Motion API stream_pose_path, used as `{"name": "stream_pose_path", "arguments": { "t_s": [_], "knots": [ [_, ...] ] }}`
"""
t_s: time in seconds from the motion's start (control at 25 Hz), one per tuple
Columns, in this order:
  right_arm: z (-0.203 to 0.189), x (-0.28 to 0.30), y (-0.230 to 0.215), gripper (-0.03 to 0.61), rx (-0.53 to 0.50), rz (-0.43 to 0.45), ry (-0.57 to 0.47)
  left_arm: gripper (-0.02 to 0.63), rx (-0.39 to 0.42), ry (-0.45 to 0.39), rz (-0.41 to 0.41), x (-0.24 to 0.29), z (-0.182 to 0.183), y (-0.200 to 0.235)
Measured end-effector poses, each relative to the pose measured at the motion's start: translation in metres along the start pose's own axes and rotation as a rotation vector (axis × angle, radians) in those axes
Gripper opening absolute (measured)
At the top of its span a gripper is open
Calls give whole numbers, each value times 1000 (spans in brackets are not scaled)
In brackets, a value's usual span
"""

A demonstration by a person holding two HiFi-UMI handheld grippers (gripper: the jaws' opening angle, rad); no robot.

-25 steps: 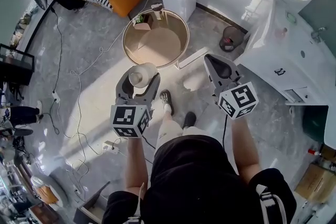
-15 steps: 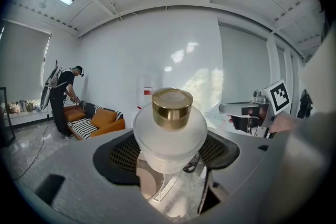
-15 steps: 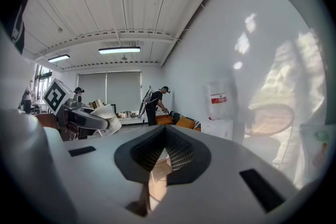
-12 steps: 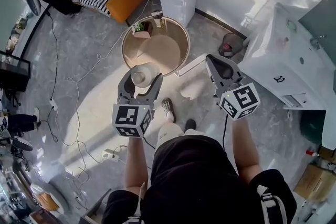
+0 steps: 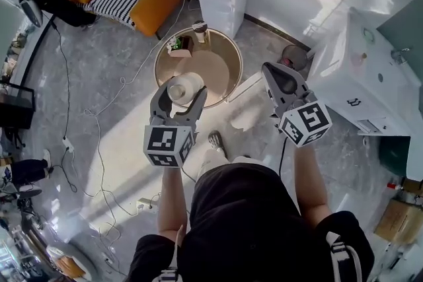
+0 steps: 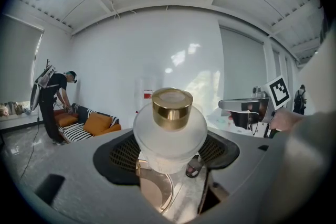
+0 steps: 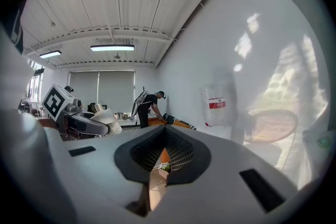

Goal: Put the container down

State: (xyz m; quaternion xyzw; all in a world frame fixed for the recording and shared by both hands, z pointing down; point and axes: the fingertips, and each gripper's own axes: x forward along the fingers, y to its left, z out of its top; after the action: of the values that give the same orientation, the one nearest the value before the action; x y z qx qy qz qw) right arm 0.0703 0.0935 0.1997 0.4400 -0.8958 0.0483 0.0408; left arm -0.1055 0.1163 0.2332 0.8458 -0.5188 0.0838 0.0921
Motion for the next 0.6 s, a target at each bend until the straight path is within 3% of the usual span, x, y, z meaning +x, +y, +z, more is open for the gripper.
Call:
{"name": "stream_pose_path", "arguments": {
  "t_s": [0.6],
  "knots": [
    [-7,58,0,3,10,-99,24,344,-4,20,-95,55,-5,65]
  ]
}}
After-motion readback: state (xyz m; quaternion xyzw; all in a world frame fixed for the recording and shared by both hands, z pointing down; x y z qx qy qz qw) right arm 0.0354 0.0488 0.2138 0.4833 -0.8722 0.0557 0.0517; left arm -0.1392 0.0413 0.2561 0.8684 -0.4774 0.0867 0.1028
